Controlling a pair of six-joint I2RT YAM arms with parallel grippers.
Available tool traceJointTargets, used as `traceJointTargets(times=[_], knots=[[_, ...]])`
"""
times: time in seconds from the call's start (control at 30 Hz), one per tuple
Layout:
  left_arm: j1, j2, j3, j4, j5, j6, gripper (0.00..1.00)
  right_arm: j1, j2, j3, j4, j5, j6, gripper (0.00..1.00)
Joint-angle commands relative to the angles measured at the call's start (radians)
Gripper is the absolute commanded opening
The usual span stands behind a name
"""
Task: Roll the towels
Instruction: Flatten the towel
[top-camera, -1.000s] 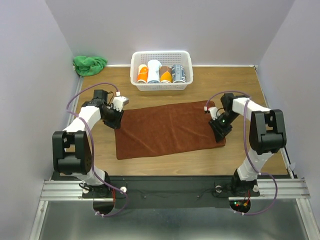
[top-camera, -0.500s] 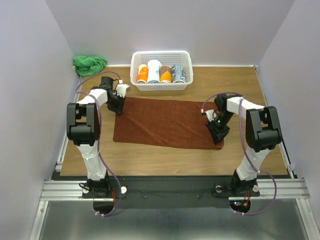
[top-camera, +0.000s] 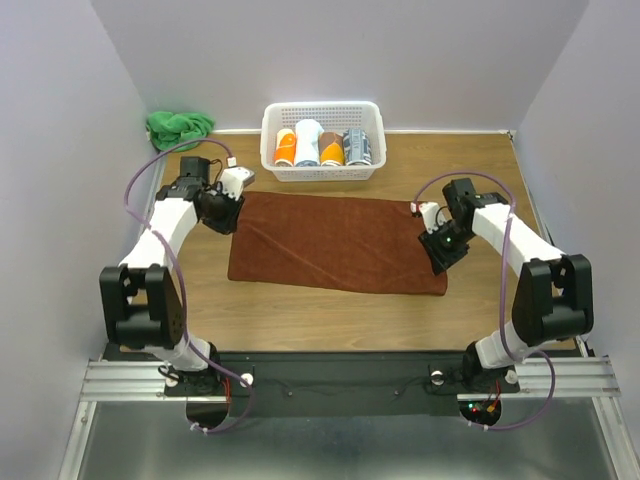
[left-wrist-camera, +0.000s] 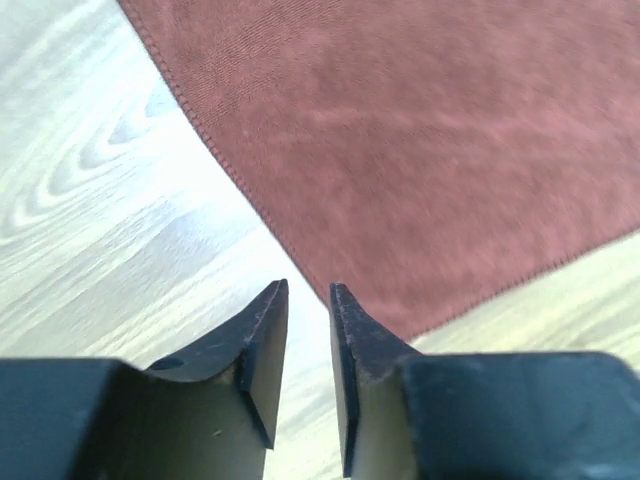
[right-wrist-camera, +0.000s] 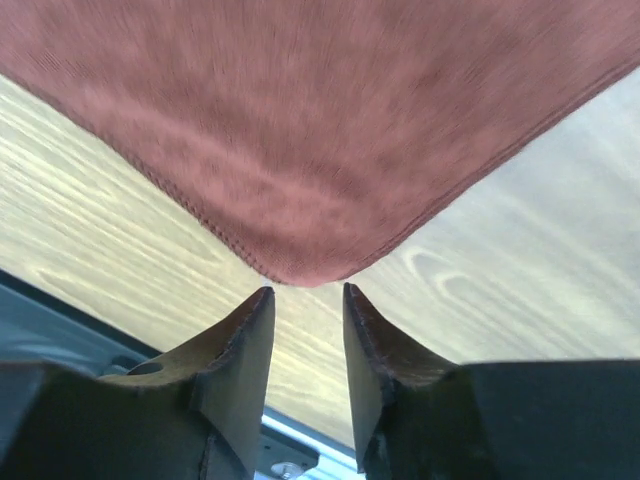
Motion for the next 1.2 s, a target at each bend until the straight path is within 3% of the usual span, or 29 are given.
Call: traceJointTargets(times=[0.0, 0.27, 0.7, 1.17], knots=[[-0.004, -0.062, -0.081, -0.032, 0.017, 0.050, 0.32, 0.002, 0.034, -0.072, 0.026, 0.046, -0.031, 0.37], [-0.045, -0.077, -0.205, 0.019, -0.008, 0.059, 0.25, 0.002, 0.112, -0.140, 0.126, 0.079, -0.008, 0.31], [-0.061, 0.010, -0.348, 0.132, -0.127, 0.032, 0.21, 0.002, 0.146, -0.215, 0.179, 0.141, -0.030, 0.29], [0.042, -0.141, -0.472, 0.000, -0.345, 0.166, 0.18, -0.056, 0.125, -0.295, 0.206, 0.293, -0.139, 0.29]])
